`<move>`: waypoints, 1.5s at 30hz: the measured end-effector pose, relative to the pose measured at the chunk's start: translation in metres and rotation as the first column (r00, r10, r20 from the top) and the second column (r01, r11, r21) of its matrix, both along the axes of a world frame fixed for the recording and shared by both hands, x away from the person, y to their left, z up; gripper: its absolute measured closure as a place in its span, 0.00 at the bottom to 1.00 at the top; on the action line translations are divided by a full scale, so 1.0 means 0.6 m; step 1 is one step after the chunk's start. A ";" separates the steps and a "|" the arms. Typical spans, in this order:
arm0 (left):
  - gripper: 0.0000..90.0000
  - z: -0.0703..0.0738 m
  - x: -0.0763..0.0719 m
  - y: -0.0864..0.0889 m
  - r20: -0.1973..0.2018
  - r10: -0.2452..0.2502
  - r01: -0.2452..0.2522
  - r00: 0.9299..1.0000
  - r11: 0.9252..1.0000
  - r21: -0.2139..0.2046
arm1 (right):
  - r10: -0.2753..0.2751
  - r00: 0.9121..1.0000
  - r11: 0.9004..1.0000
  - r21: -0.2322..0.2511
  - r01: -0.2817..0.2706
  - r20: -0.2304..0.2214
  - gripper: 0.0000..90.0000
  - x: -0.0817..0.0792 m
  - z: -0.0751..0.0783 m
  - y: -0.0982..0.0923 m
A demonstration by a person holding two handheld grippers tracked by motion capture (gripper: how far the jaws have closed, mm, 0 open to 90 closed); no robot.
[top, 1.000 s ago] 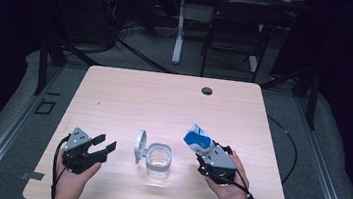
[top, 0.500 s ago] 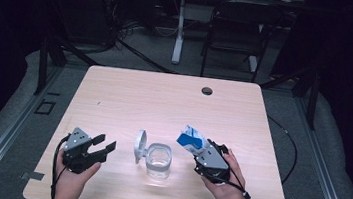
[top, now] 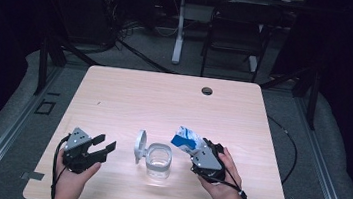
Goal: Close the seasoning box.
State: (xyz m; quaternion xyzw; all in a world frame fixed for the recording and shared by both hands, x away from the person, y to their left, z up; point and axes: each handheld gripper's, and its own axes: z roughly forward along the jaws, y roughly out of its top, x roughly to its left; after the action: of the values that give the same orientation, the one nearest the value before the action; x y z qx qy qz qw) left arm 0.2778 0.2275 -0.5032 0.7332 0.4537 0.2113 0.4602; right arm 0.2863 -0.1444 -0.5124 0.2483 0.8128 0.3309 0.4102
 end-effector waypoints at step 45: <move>0.55 -0.004 0.002 0.002 -0.007 0.000 0.000 1.000 1.000 0.008 | 0.011 0.994 0.956 -0.293 0.022 0.111 0.44 -0.006 -0.013 0.020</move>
State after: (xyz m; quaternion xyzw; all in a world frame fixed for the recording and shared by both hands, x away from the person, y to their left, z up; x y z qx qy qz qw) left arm 0.2790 0.2284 -0.5054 0.7360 0.4545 0.2104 0.4555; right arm 0.2827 -0.1324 -0.5202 0.1682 0.8279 0.2187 0.4883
